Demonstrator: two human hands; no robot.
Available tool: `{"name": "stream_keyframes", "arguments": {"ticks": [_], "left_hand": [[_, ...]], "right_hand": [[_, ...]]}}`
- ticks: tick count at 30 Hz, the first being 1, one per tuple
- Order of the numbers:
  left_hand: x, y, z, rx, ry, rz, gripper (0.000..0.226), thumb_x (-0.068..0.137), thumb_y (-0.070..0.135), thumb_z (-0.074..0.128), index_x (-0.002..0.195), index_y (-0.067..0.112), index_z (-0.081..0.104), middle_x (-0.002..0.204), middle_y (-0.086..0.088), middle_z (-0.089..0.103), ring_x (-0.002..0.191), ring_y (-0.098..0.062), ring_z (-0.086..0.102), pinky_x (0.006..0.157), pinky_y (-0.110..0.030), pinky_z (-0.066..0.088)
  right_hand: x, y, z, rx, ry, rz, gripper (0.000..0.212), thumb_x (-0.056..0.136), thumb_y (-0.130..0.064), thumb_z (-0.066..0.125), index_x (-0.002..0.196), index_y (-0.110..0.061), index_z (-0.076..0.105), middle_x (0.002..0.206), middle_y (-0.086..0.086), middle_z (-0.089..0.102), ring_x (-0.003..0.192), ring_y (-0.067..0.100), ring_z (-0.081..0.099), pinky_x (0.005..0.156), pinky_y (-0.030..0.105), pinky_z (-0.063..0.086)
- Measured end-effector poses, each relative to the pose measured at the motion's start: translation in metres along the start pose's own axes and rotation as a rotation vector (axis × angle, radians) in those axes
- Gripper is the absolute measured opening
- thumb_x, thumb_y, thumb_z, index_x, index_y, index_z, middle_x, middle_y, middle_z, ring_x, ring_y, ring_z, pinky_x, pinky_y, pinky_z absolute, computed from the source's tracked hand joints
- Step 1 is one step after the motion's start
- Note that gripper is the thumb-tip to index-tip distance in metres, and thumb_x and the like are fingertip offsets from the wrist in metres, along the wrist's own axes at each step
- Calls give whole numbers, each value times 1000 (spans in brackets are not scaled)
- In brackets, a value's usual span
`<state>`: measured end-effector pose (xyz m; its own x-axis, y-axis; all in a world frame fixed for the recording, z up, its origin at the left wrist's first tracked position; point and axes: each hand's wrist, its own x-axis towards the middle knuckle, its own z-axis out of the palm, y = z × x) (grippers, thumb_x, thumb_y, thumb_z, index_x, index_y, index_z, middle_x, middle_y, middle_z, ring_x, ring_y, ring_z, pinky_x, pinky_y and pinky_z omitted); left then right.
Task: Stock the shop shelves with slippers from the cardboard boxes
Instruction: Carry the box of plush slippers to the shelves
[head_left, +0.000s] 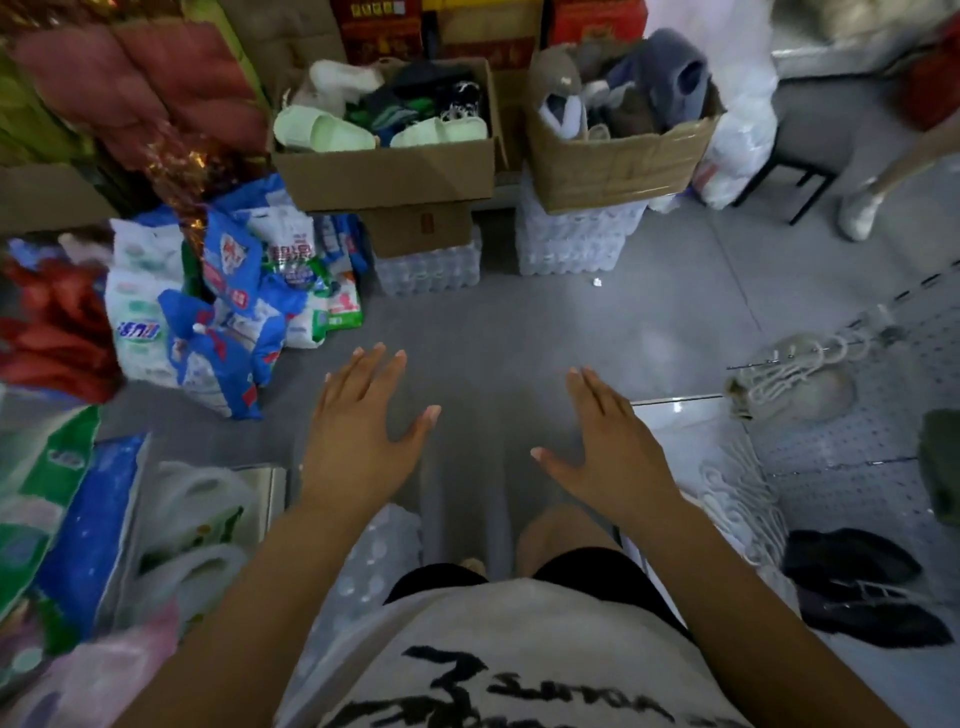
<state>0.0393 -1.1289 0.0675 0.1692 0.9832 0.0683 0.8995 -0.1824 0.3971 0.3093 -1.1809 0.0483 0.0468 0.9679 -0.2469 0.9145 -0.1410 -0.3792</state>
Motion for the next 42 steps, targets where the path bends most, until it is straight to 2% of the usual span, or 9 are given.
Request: {"name": "stream_keyframes", "arguments": {"ticks": [3,9,14,23,26,33,36,39,42], "left_hand": [[60,13,11,-44,-5,44,68,93,52,64,150,18,47,159,-9,41,148,-28,34,119,-56,31],[189,45,42,-39,-6,69,71,94,57,57,152,18,45,160,-9,39,149,-29,32,122,-53,27],[275,67,68,-48,32,17,76,90,65,44,149,16,50,155,-10,46,146,-31,37,118,-56,32],[419,55,91,-49,-6,-37,75,90,64,44,145,14,54,155,-9,46,144,-32,40,117,-55,34],[482,36,95,-67,-49,41,75,90,63,45,143,11,56,154,-12,47,143,-34,42,116,-54,36],[644,24,85,-38,-176,297,75,91,64,43,145,13,54,157,-8,44,147,-31,37,121,-53,27],[700,35,95,6,-246,416,76,92,64,41,147,14,51,159,-8,41,150,-30,32,123,-52,21],[746,58,113,11,-286,493,76,93,64,42,149,14,50,160,-8,40,150,-30,31,120,-58,27],[784,86,132,21,-312,515,78,93,65,41,149,13,49,160,-9,40,150,-31,31,119,-56,30]], "right_hand": [[49,20,-21,1,36,40,101,89,-65,59,163,-22,5,171,1,6,155,26,16,124,41,25],[173,55,-71,-9,24,34,100,92,-64,57,163,-22,0,171,0,2,156,23,11,125,38,19],[269,79,-121,-65,5,-35,99,92,-61,58,163,-21,2,171,2,7,156,23,13,123,39,24],[422,91,-153,-95,-46,-24,99,90,-61,62,163,-20,9,170,3,14,156,24,15,122,40,24],[473,90,-156,-92,-13,37,99,90,-62,61,163,-21,8,170,2,15,156,23,15,122,39,24],[559,83,-175,36,77,299,101,89,-70,57,163,-25,6,170,-3,13,154,24,19,120,42,30],[582,93,-185,61,112,391,101,89,-70,57,163,-24,8,170,-3,12,153,24,21,119,41,32],[603,110,-193,83,142,441,98,91,-68,57,163,-24,8,170,-2,12,153,24,21,118,42,33],[628,135,-204,100,140,478,97,91,-68,57,163,-24,8,170,0,13,153,25,20,119,43,32]]}}
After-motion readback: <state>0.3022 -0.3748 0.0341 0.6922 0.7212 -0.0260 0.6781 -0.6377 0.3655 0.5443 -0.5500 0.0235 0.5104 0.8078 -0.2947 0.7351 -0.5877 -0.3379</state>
